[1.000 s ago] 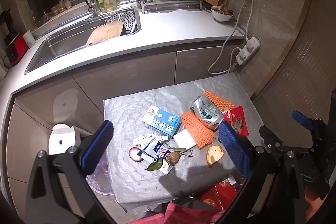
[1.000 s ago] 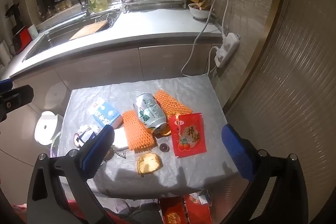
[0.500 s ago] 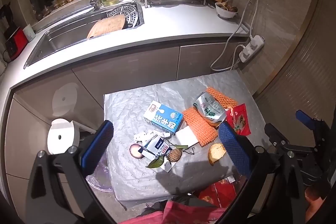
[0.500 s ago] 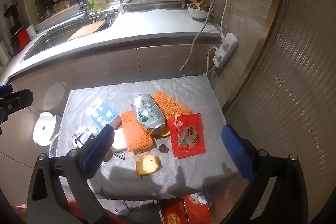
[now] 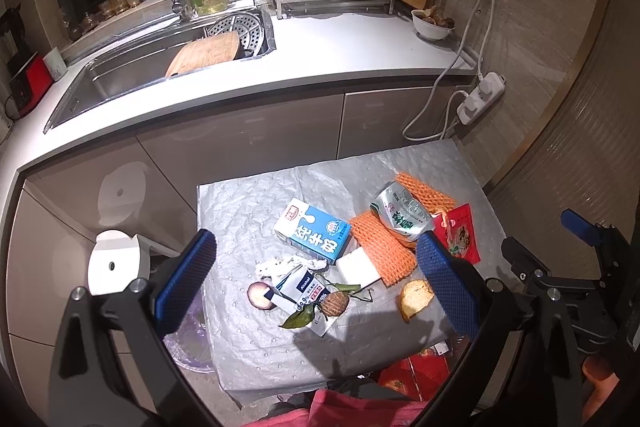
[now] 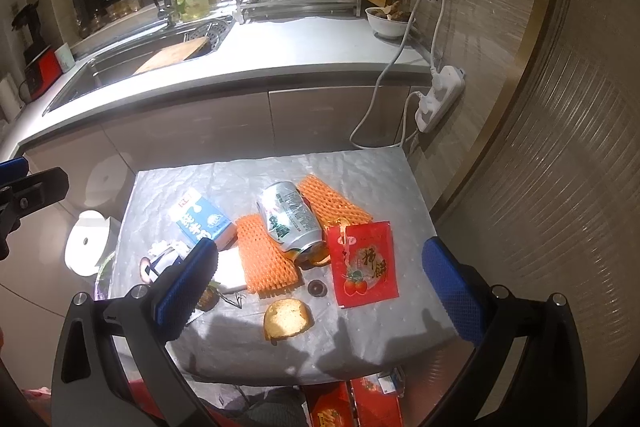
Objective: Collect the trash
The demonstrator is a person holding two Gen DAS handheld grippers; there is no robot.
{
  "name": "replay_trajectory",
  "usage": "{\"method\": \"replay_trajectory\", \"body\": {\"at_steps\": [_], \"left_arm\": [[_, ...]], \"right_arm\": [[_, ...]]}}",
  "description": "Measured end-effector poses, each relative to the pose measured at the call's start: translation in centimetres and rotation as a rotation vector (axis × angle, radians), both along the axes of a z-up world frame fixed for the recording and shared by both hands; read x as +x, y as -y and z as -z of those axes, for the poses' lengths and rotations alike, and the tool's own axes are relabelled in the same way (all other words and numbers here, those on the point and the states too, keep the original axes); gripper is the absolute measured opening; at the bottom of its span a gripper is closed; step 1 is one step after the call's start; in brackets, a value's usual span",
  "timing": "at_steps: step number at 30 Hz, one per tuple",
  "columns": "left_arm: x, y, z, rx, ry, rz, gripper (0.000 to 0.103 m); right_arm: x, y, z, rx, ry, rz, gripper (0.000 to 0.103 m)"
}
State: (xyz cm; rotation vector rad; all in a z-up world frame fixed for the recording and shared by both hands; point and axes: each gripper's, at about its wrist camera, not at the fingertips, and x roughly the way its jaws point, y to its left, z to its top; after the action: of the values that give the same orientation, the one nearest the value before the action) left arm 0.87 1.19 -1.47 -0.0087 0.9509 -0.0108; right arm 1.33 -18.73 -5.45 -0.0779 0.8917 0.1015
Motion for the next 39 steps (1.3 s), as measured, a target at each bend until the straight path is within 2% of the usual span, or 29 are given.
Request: {"method": "replay_trajectory", "body": {"at_steps": [16, 39], "left_arm": [[0.2, -0.3, 0.5, 0.020, 0.001, -0.019, 0.096], [0.2, -0.8, 0.8, -0.002, -0.010, -0.037, 0.096]], "right_arm": [[1.1, -0.4, 0.5, 0.011, -0.009, -0.031, 0.101], [0.8, -0.5, 1.0, 0.014, -0.020, -0.036, 0.101]]}}
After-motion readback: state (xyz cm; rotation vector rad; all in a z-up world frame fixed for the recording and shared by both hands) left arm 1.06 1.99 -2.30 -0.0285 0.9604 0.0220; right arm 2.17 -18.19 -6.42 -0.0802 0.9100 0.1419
